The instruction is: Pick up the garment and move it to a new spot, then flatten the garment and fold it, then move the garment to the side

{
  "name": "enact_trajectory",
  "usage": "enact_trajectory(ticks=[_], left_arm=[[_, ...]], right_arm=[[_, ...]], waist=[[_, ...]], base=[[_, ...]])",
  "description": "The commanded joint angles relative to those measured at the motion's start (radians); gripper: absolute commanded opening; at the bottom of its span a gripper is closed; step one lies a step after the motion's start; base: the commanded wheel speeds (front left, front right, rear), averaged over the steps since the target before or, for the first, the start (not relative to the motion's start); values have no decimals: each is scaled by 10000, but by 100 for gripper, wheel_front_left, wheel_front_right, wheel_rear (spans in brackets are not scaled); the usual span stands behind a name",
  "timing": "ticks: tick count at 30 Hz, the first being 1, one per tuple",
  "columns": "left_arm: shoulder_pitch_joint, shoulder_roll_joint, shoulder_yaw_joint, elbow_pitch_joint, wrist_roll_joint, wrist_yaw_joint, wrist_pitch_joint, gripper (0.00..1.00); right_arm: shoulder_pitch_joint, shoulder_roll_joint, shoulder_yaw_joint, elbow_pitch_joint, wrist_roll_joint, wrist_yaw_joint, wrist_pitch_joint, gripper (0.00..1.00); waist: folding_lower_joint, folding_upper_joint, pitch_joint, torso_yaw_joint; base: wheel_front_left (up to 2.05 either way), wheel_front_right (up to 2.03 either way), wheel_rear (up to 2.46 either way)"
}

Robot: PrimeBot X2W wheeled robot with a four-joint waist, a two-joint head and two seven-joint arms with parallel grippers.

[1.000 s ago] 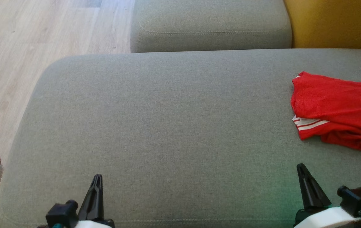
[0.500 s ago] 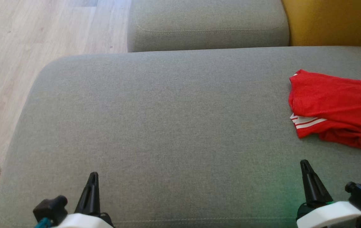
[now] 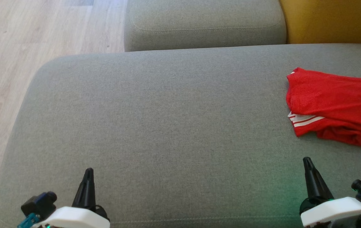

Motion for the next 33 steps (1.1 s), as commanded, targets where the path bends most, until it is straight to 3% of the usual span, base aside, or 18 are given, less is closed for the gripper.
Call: enact_trajectory(ticks=[1, 33], left_arm=[[-537, 157, 254, -248, -326, -86, 52, 0], [-1294, 197, 904, 227, -4225, -539, 886, 0]], right_arm=[[-551, -72, 11, -273, 330, -1, 60, 0], [-1151, -105, -79, 14, 4031, -2, 961, 0]], waist=[[0, 0, 6, -12], [0, 0, 129, -268]], base=[[0, 0, 0], [0, 0, 0]])
